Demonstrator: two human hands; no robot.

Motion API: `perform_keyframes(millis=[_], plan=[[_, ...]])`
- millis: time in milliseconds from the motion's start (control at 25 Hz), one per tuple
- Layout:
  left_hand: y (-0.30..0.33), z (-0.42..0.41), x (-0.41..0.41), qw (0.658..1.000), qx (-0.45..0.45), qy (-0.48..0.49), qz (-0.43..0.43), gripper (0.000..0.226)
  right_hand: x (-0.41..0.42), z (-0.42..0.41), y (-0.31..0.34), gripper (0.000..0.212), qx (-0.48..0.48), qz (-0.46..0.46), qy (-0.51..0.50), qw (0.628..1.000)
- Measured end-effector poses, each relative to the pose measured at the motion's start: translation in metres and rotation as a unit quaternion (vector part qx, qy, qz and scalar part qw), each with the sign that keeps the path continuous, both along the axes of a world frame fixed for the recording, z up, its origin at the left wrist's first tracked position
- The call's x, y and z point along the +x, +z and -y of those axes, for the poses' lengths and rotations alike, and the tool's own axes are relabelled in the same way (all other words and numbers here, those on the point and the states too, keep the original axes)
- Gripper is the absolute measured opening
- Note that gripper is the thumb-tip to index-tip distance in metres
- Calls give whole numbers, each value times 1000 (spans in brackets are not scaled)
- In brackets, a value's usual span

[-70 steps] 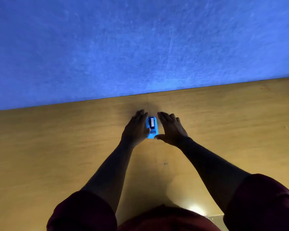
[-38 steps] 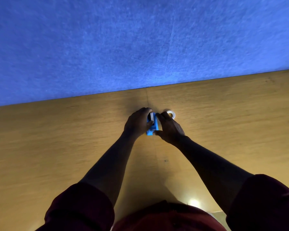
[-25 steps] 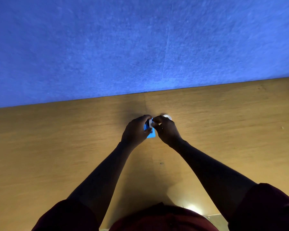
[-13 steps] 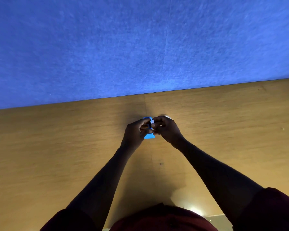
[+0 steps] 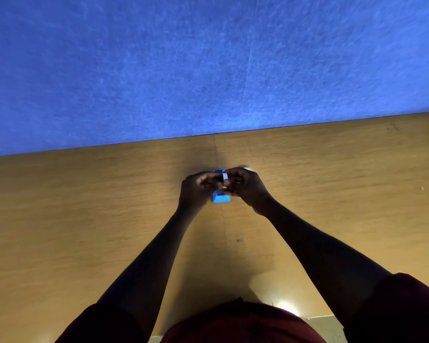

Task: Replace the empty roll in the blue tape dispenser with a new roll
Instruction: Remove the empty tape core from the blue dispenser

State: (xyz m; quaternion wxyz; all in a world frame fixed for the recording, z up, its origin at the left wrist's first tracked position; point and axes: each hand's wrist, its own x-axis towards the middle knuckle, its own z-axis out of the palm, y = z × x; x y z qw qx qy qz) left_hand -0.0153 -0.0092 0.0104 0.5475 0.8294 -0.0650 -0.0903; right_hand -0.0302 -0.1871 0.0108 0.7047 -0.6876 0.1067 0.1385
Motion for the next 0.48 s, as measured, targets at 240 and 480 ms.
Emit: perform_keyframes(millis=[240,480], plan=[[-9,-6,11,995,-60,20,-76,30,13,-5,-1,30,-52,7,42,998],[-16,-20,22,987,-102,76,-100,22,31,-7,1,34,-83,-4,55,995]])
